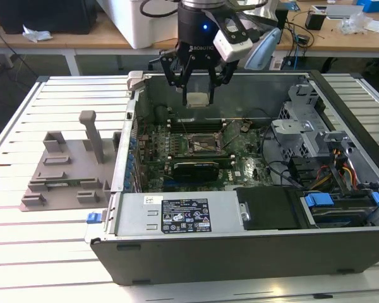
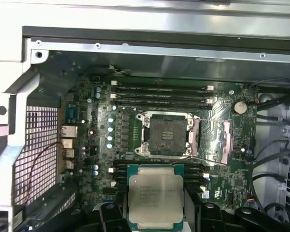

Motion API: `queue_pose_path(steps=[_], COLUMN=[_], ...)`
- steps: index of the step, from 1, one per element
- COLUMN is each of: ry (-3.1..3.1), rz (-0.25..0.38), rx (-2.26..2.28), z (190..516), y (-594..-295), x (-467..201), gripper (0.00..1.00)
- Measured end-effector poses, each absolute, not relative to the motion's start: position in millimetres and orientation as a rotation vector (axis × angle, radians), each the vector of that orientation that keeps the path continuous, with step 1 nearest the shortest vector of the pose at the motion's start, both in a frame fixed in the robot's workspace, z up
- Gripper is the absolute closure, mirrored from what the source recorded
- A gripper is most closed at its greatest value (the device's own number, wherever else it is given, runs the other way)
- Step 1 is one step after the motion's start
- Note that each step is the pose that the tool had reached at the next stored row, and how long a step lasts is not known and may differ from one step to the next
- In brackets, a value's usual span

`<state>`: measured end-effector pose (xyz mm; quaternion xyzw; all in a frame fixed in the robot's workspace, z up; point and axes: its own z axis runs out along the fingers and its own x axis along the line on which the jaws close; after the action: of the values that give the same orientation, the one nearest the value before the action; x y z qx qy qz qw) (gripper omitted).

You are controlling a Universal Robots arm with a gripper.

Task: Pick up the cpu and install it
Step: 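Pick up the cpu and move it towards the insertion slot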

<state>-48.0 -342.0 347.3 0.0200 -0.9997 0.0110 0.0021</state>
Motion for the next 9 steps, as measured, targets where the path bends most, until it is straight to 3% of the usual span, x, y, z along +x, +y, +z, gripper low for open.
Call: queue_pose_path(steps=[9], ry=[-3.136], rz=[0.036], rx=[0.063], z=[324], y=[-337], x=[-38], gripper=[0.46])
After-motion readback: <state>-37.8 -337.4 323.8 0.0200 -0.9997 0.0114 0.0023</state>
